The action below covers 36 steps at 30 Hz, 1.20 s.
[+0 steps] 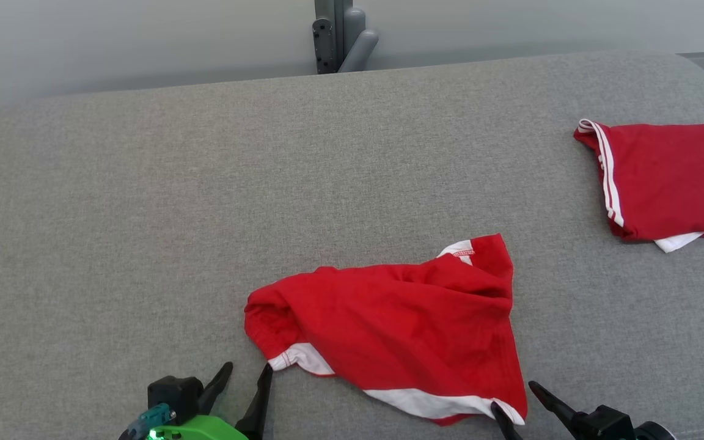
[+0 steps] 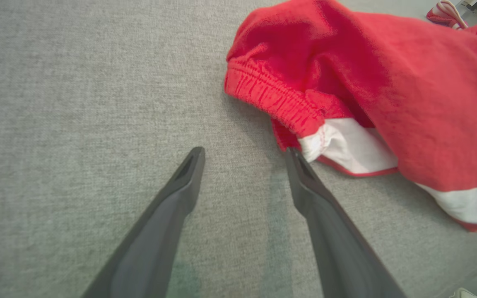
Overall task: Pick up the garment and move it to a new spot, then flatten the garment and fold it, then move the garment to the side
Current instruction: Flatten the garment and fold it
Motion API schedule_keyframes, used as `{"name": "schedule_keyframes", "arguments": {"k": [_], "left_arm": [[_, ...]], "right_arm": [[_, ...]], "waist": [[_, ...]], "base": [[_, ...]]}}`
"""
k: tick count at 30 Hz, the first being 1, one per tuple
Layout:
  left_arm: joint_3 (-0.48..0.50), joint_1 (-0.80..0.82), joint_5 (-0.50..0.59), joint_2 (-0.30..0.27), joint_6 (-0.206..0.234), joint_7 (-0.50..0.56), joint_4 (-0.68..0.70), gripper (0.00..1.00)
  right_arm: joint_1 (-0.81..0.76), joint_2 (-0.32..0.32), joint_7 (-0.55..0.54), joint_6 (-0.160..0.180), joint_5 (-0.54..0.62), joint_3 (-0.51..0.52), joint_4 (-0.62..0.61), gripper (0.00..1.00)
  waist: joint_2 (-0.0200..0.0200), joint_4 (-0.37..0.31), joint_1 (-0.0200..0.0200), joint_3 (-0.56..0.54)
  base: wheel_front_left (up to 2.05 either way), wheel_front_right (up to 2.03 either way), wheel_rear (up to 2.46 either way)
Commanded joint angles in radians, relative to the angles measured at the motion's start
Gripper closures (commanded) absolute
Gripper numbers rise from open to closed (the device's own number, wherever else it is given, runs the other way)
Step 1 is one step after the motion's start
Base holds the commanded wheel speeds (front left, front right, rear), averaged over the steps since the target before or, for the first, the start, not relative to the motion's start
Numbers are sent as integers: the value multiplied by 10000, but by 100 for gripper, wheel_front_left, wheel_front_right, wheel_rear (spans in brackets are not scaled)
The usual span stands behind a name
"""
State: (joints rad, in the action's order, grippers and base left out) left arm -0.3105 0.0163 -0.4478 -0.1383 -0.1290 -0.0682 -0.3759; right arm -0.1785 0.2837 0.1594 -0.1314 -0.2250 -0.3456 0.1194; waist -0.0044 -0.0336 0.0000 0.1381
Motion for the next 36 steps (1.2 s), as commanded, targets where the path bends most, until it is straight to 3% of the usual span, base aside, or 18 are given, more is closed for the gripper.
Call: {"name": "schedule_keyframes", "arguments": {"k": [1, 8, 19, 34, 36], "left_arm": [[1, 187, -65, -67, -22, 13, -26, 0], [-462, 244, -603, -177, -23, 148, 69, 0], [-855, -421, -854, -828, -23, 554, 840, 0], [-1266, 277, -1050, -634, -10, 408, 619, 0], [-1316, 365, -1099, -615, -13, 357, 529, 0]], "right_arm": [[124, 92, 4, 12, -39, -22, 25, 0], [212, 371, -61, 12, -372, -363, -84, 0], [-71, 921, -505, 14, -614, -843, -716, 0], [456, 659, -811, 12, -726, -1303, -73, 0], [598, 587, -803, 12, -748, -1393, 74, 10]], "waist": [[44, 0, 0, 11], [44, -56, 0, 28], [44, -156, 0, 12], [44, -141, 0, 91], [44, -152, 0, 106]], "base": [[0, 0, 0], [0, 0, 0], [0, 0, 0], [0, 0, 0], [0, 0, 0]]}}
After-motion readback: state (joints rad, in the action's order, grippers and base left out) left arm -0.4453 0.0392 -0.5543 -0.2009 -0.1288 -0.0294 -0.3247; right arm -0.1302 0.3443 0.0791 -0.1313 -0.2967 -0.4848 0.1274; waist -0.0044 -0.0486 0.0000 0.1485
